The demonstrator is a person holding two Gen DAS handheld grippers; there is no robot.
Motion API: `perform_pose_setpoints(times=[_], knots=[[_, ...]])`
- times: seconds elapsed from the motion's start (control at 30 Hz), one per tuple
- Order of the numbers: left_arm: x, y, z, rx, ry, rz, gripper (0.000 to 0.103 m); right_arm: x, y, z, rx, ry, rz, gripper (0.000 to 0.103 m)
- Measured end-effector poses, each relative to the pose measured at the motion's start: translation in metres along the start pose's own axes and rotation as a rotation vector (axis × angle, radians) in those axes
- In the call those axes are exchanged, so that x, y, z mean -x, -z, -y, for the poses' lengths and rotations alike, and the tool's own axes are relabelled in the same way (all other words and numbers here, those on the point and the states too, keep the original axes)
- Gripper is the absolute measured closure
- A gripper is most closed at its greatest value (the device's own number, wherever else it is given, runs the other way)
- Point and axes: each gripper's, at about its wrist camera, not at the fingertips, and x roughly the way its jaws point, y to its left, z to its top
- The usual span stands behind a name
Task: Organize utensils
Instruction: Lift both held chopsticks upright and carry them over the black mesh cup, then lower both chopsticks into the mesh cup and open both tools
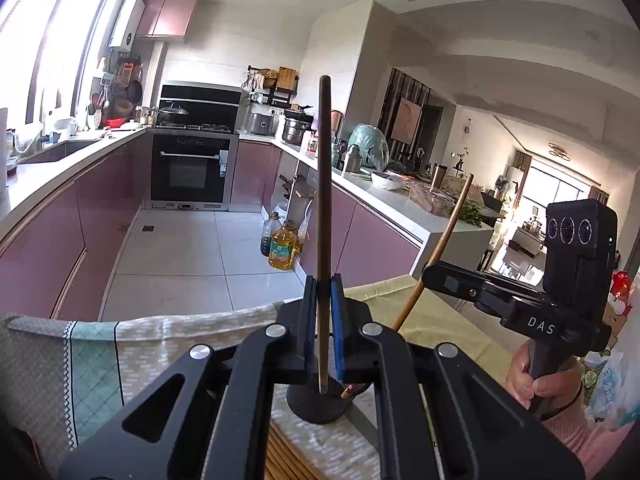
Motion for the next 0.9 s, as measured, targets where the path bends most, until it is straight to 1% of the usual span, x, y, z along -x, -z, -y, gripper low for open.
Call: perform_pose_setpoints(times=[0.13,0.27,0.43,0.6,0.67,0.73,0.9], knots=[[-0.022,-0.009,0.008,-0.009,-0.003,-0.003,0.095,-0.007,-0.005,0.008,0.012,0.024,0.003,0.097],[-0.049,0.0,0.012,-0.026,-0.01,-0.067,0.095,-0.024,0.0,0.016,0.003,0.033,-0.031,0.097],[-0.08,0.02,0.006,-0.028,-0.015,-0.172,0.095,-0.048,0.015,0.026,-0.022,0.034,-0.125,0.097],[-0.103,0.038,-0.002,-0.032,-0.009,-0.244,0.095,-0.076,0.027,0.035,-0.051,0.038,-0.235,0.097],[-0.109,0.045,-0.006,-0.033,-0.013,-0.256,0.095,-0.084,0.031,0.035,-0.052,0.049,-0.272,0.097],[-0.116,0.045,-0.011,-0.026,-0.018,-0.268,0.095,-0.089,0.033,0.035,-0.056,0.054,-0.29,0.097],[-0.126,0.05,-0.017,-0.015,-0.032,-0.284,0.095,-0.1,0.032,0.04,-0.076,0.067,-0.301,0.095]])
